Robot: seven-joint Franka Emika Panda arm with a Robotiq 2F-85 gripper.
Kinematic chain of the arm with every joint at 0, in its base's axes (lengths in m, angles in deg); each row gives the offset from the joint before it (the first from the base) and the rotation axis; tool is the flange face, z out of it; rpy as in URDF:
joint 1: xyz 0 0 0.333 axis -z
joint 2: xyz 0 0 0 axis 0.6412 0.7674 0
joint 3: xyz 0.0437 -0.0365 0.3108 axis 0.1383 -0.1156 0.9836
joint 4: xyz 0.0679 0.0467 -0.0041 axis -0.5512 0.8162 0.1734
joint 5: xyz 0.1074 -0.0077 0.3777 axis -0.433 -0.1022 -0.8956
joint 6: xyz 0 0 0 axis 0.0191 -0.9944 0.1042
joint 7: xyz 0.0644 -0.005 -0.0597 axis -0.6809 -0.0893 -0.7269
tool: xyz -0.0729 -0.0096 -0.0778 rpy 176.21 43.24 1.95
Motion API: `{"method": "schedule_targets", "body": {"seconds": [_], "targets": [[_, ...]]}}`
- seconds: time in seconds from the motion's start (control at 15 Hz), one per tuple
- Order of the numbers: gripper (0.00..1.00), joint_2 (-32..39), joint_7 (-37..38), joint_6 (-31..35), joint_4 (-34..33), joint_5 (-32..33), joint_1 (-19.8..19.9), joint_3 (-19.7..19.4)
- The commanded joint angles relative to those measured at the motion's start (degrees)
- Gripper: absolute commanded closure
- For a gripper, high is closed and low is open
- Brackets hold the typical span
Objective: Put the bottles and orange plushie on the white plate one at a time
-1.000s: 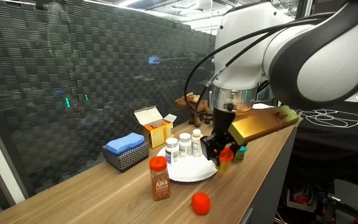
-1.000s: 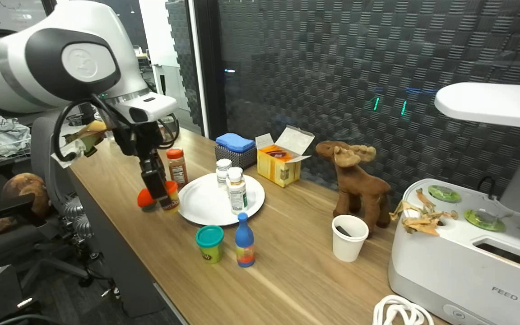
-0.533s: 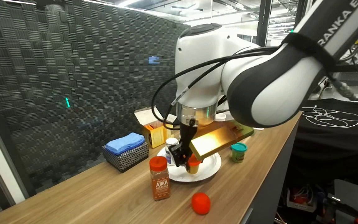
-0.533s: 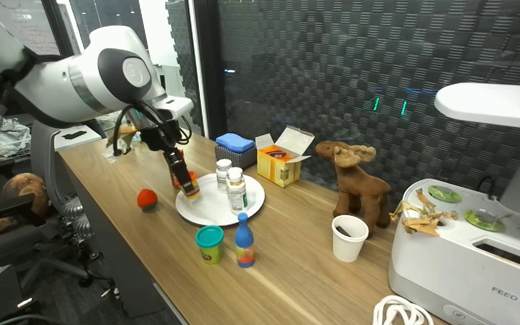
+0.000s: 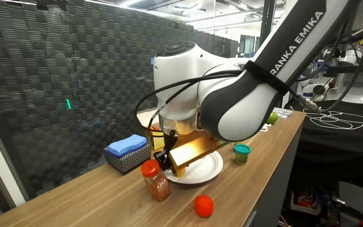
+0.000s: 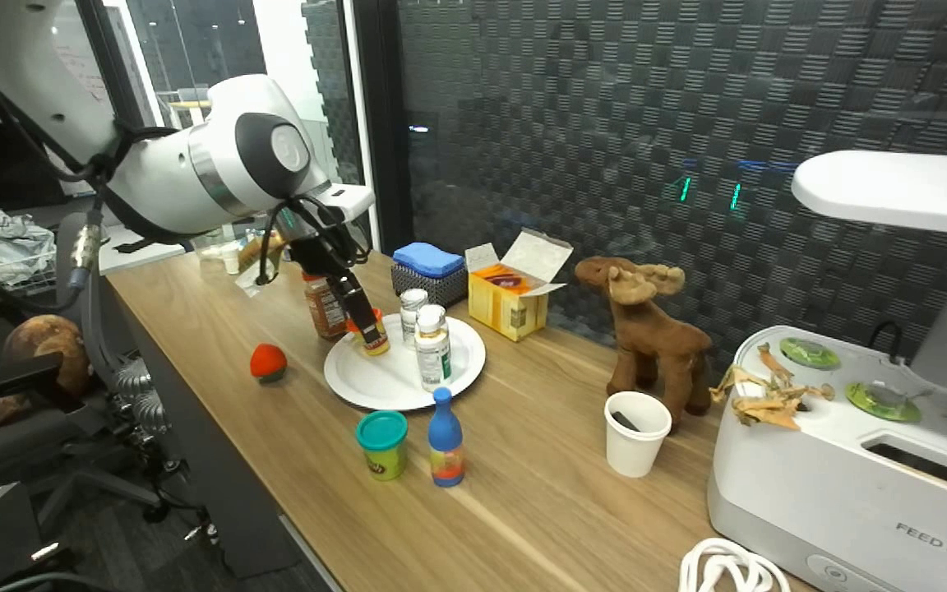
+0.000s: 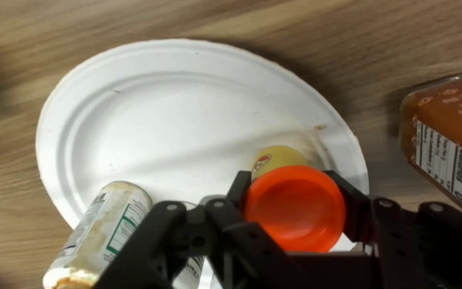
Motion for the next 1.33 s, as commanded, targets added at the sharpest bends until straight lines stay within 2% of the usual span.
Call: {"method": "schedule_targets", "body": {"seconds": [0.0, 0.27, 0.4, 0.53, 0.73, 1.07, 1.27], "targets": [[0.76, 1.2, 0.3, 0.4, -1.9, 0.2, -1.7, -1.8], [0.76, -0.4, -0.8, 0.6, -0.1, -0.7, -1.2, -1.5], [0.25, -1.3, -0.6, 0.8, 0.7, -0.7, -1.1, -1.6], [0.22, -2.2, -0.3, 1.1, 1.7, -0.6, -1.0, -1.9], [0.00, -3.9, -0.2, 1.9, 3.1, -0.7, -0.4, -2.4], [0.00, -8.0, -0.5, 2.4, 6.4, -2.2, 1.2, -2.5], [0.00, -11.9, -3.4, 0.8, 9.6, -6.7, 3.2, -1.4]]}}
